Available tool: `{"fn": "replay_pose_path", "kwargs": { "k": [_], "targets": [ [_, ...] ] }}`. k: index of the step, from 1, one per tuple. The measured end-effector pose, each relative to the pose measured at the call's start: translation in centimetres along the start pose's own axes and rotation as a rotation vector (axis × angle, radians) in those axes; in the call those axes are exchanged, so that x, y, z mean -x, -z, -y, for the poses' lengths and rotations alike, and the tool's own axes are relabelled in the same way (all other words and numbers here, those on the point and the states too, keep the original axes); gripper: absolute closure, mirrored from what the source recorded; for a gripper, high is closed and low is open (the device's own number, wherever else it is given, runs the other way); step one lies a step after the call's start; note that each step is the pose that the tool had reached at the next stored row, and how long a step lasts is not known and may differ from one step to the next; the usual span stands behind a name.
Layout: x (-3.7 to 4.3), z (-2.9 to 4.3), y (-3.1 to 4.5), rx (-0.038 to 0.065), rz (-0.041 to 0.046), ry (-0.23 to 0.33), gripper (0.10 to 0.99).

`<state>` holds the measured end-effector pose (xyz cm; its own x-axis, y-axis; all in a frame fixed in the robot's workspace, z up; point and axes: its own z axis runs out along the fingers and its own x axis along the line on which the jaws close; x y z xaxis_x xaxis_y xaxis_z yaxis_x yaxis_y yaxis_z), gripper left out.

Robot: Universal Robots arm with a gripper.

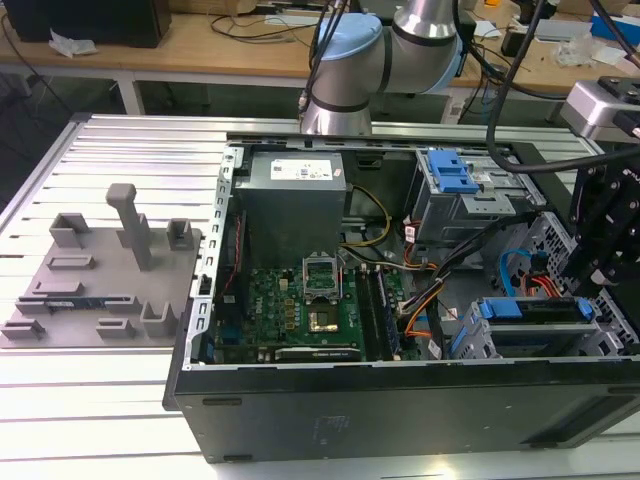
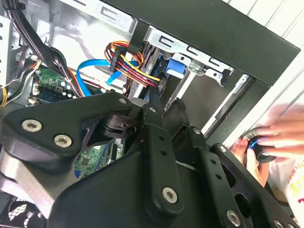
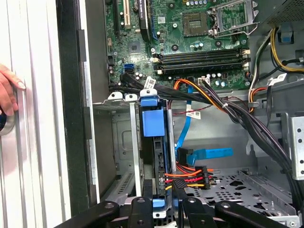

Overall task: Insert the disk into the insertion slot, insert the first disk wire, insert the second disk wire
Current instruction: 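Insert the second disk wire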

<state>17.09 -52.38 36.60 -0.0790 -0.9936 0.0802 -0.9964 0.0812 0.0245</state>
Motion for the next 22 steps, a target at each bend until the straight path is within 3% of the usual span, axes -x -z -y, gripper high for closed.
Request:
{"fn": "replay_pose_path", "kwargs": {
  "k": [6,8,9,10,11,14,17,18,21,22],
  "targets": [
    [0.13,-0.01,0.01,0.0,-0.001,0.0,0.784],
    [0.7,-0.05,0.08,0.0,-0.0076,0.0,0.784],
    [1.2,-0.1,0.21,-0.001,-0.0172,0.0,0.784],
    [1.73,-0.15,0.37,-0.001,-0.0304,-0.001,0.784],
    [2.36,-0.2,0.58,-0.001,-0.0562,-0.001,0.784],
    [3.82,-0.33,0.91,0.013,-0.151,-0.002,0.784],
    [4.94,-0.53,0.99,0.012,-0.1889,-0.004,0.784],
    [5.26,-0.63,1.03,0.012,-0.1944,-0.004,0.784],
    [6.05,-1.3,1.07,0.01,-0.2228,-0.005,0.784],
    [6.25,-1.61,1.08,0.009,-0.2372,-0.006,0.784]
  ]
}}
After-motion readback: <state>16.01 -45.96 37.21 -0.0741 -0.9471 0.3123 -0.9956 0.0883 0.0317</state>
